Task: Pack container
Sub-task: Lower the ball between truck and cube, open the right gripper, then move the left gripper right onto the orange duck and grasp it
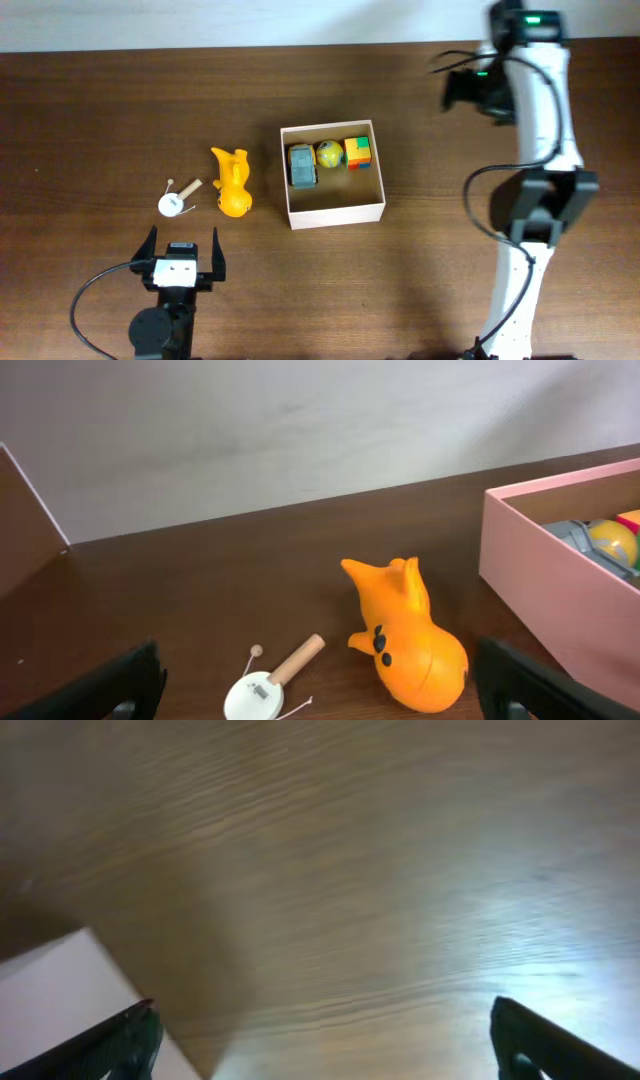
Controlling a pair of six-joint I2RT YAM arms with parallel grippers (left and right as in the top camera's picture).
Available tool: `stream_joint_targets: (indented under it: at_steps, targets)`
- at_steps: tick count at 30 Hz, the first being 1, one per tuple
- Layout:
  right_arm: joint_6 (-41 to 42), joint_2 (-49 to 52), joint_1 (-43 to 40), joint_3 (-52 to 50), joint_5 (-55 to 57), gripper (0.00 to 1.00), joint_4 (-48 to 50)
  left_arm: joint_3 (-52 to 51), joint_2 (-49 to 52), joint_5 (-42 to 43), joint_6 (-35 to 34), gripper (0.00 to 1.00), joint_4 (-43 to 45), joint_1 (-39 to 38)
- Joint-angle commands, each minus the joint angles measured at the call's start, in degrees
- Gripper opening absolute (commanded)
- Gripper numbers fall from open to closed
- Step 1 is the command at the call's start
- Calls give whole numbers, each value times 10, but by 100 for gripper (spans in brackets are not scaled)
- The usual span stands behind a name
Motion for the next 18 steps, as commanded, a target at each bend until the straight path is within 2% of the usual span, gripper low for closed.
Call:
stream_joint_targets:
  at_steps: [1, 6, 9, 12, 14, 18]
  targets:
    - [32, 0, -27, 9, -5, 99, -5, -3, -4, -22, 10, 99, -2, 2]
    - [32, 0, -52, 9, -7, 99, -8, -3, -4, -15, 9, 99, 12, 2]
    - [32, 0, -54, 9, -7, 99, -9, 6, -4, 37, 9, 99, 38, 2]
    - [32, 0, -54, 9, -7, 99, -9, 62, 22, 46, -14, 99, -15, 2]
    - [32, 0, -53, 9, -7, 99, -9, 121, 73, 30, -14, 99, -70, 2]
    - [32, 0, -53, 9, -9, 99, -9, 269, 238, 28, -14, 99, -146, 2]
